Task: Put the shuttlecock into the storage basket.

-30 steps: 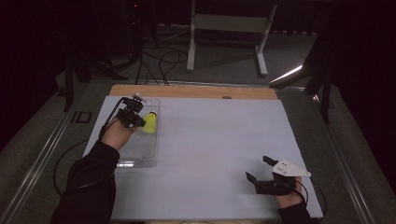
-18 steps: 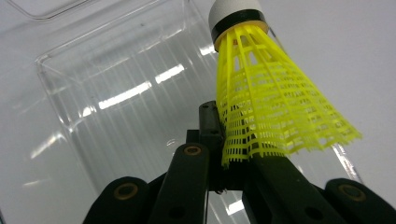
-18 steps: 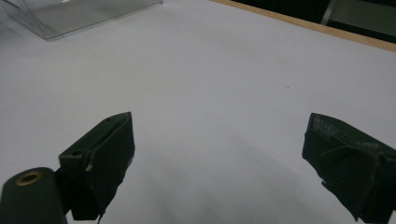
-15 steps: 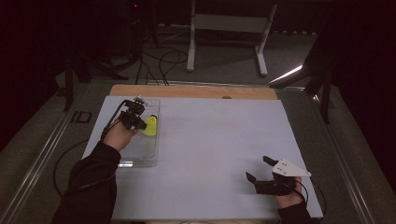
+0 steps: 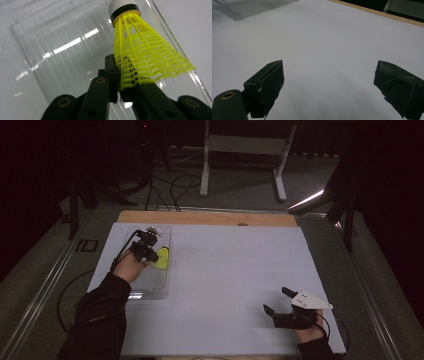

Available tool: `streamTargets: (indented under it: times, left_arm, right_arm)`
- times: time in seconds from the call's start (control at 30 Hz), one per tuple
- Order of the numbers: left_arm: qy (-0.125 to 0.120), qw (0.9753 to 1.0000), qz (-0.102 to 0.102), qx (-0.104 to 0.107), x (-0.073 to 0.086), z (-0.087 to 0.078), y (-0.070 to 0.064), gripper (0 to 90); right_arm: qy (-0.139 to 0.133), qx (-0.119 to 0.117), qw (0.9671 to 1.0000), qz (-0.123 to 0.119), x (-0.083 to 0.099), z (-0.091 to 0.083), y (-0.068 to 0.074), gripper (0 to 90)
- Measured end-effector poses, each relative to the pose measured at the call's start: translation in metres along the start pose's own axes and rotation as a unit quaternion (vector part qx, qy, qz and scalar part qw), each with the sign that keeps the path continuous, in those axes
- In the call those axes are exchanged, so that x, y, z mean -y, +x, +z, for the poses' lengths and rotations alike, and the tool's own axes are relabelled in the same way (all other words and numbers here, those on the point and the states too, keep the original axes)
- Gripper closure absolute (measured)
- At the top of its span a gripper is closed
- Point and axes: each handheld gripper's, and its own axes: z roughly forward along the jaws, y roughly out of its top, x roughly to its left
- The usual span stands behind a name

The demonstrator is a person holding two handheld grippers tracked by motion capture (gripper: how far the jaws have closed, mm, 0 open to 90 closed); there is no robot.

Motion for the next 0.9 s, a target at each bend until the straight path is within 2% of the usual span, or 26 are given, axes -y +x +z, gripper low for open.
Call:
streamTargets:
  times: [0.17,0.2,0.23,0.27,0.3,0.33,0.37,0.4,0.43,0.47,0.53,0.57,0.6,0.63,0.73,0.9]
  left_arm:
    - [0.013,0.9999,0.007,-0.004,0.000,0.005,-0.002,82.8]
    - [0.016,0.9998,0.010,-0.004,0.000,0.005,-0.002,78.0]
    - [0.018,0.9998,0.011,-0.005,0.000,0.006,-0.003,78.0]
    - [0.019,0.9997,0.014,-0.010,0.000,0.006,-0.004,72.4]
    - [0.020,0.9996,0.015,-0.012,0.000,0.006,-0.004,72.4]
    - [0.028,0.9992,0.022,-0.018,-0.001,0.005,-0.007,58.3]
    - [0.028,0.9992,0.022,-0.018,-0.001,0.005,-0.007,54.5]
    - [0.027,0.9987,0.024,-0.035,-0.001,0.003,-0.008,49.0]
    - [0.027,0.9987,0.024,-0.035,-0.001,0.003,-0.008,44.4]
    - [0.031,0.9984,0.024,-0.040,-0.002,0.001,-0.010,34.5]
    - [0.029,0.9983,0.021,-0.045,-0.002,-0.001,-0.010,24.6]
    - [0.030,0.9984,0.021,-0.043,-0.003,-0.002,-0.010,24.6]
    - [0.024,0.9986,0.015,-0.044,-0.003,-0.006,-0.010,16.0]
    - [0.024,0.9986,0.015,-0.044,-0.003,-0.006,-0.010,15.0]
    - [0.019,0.9993,0.020,-0.027,-0.002,-0.013,-0.010,7.1]
    - [0.016,0.9991,0.025,-0.029,-0.001,-0.018,-0.012,2.7]
  right_arm:
    - [0.000,0.000,1.0000,0.000,0.000,0.000,0.000,9.5]
    - [0.000,0.001,1.0000,0.001,0.000,0.000,0.000,9.5]
    - [0.000,0.001,1.0000,0.001,0.000,0.000,0.000,9.5]
    - [0.000,0.001,1.0000,0.001,0.000,0.000,0.000,9.5]
    - [0.000,0.001,1.0000,0.001,0.000,0.000,0.000,9.5]
    - [0.001,0.001,1.0000,0.001,0.000,0.000,0.000,9.5]
    - [0.001,0.001,1.0000,0.001,0.000,0.000,0.000,9.5]
    - [0.001,0.001,1.0000,0.000,0.000,0.000,0.000,9.5]
    - [0.001,0.001,1.0000,0.000,0.000,0.000,0.000,9.5]
    - [0.001,0.001,1.0000,-0.001,0.000,0.000,0.000,9.5]
    - [0.001,0.001,1.0000,0.001,0.000,0.000,0.000,9.5]
    - [0.001,0.001,1.0000,0.001,0.000,0.000,0.000,9.5]
    - [0.002,0.002,1.0000,0.001,0.000,0.000,0.000,9.6]
    - [0.002,0.002,1.0000,0.001,0.000,0.000,0.000,9.6]
    - [0.002,0.002,1.0000,-0.001,0.000,0.000,0.000,9.5]
    - [0.003,0.003,1.0000,-0.001,0.000,0.000,0.000,9.5]
